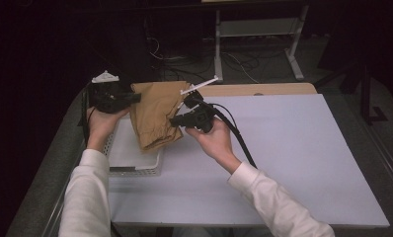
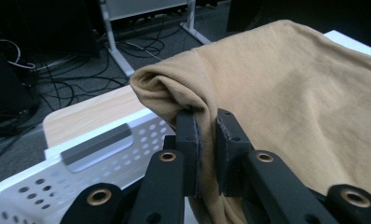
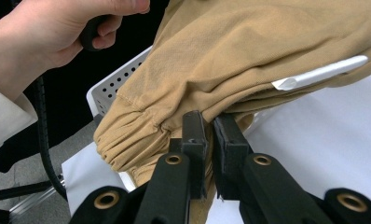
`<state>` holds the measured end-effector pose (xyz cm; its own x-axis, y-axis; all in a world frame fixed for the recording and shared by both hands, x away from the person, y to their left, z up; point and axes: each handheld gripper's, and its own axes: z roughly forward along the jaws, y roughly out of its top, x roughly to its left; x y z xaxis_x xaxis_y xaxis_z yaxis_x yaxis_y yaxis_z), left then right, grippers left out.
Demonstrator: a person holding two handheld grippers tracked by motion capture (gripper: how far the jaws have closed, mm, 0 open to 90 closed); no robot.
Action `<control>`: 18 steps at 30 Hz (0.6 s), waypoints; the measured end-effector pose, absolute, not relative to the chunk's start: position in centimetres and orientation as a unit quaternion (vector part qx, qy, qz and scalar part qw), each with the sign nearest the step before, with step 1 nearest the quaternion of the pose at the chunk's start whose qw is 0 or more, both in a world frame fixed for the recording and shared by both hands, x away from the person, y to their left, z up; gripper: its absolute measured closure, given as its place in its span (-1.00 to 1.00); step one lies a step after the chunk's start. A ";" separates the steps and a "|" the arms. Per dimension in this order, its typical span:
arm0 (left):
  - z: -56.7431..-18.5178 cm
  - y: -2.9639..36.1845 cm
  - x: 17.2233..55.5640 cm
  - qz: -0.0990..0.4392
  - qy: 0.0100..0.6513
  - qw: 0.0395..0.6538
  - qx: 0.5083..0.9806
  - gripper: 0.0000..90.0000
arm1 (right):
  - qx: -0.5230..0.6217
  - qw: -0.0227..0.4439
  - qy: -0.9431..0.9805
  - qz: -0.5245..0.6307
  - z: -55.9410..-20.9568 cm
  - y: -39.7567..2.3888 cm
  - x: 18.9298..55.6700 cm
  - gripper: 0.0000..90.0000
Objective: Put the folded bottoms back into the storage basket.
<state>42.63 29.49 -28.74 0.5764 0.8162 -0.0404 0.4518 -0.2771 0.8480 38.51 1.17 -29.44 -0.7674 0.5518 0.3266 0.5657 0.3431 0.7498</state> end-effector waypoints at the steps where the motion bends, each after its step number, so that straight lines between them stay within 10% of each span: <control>1: -28.8 29.7 42.6 0.207 0.411 0.437 0.773 0.79 | -0.340 0.009 -0.820 -0.461 -29.6 1.6 38.6 0.84; 18: -29.0 32.7 42.1 0.230 0.418 0.431 0.766 0.79 | -0.334 0.001 -0.823 -0.459 -30.0 4.7 39.0 0.84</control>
<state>42.15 32.72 -29.02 0.5439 0.8391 -0.0080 0.4418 -0.2783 0.8529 39.01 4.67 -30.04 -0.7774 0.5484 0.3081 0.5504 0.3561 0.7551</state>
